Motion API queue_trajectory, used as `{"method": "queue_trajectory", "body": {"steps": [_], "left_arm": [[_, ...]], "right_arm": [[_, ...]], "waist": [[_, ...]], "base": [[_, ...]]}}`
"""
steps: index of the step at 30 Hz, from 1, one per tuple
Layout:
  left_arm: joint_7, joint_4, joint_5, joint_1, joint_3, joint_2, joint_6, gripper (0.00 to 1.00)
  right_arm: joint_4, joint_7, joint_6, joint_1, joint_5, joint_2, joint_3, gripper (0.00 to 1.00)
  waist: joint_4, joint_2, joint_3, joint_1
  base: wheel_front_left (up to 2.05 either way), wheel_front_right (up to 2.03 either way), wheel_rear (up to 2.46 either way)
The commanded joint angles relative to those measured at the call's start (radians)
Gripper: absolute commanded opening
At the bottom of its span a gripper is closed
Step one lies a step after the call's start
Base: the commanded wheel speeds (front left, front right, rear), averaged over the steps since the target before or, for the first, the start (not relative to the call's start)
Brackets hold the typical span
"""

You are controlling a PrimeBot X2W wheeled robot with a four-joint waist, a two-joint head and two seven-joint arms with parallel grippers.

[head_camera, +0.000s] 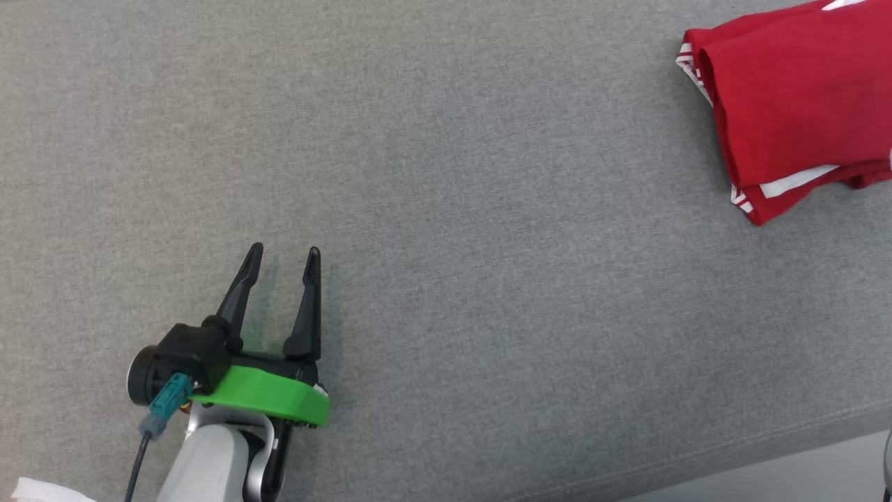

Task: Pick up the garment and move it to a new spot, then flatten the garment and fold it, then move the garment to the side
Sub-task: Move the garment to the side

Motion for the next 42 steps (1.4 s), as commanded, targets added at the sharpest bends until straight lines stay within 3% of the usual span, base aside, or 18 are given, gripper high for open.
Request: {"method": "queue_trajectory", "body": {"steps": [1,13,26,42], "left_arm": [[0.000,0.002,0.005,0.010,0.001,0.007,-0.004,1.00],[0.000,0.013,-0.003,0.042,0.018,0.011,-0.004,1.00],[0.000,0.043,-0.014,0.091,0.132,-0.017,0.005,1.00],[0.000,0.054,-0.036,0.228,0.194,-0.056,0.008,1.00]], "right_arm": [[0.007,-0.017,-0.002,0.007,-0.008,0.008,-0.001,1.00],[0.068,-0.179,-0.002,0.001,0.007,0.072,0.125,1.00],[0.054,-0.272,-0.002,0.140,0.116,0.189,0.295,1.00],[-0.360,-0.274,-0.002,0.619,0.377,0.214,0.482,1.00]], "waist": [[-0.004,-0.0001,-0.016,-0.0001],[0.010,-0.0001,-0.157,-0.0001],[0.099,-0.0001,-0.315,-0.0001],[0.153,-0.0001,-0.367,-0.0001]], "base": [[0.00,0.00,0.00],[0.00,0.00,0.00],[0.00,0.00,0.00],[0.00,0.00,0.00]]}}
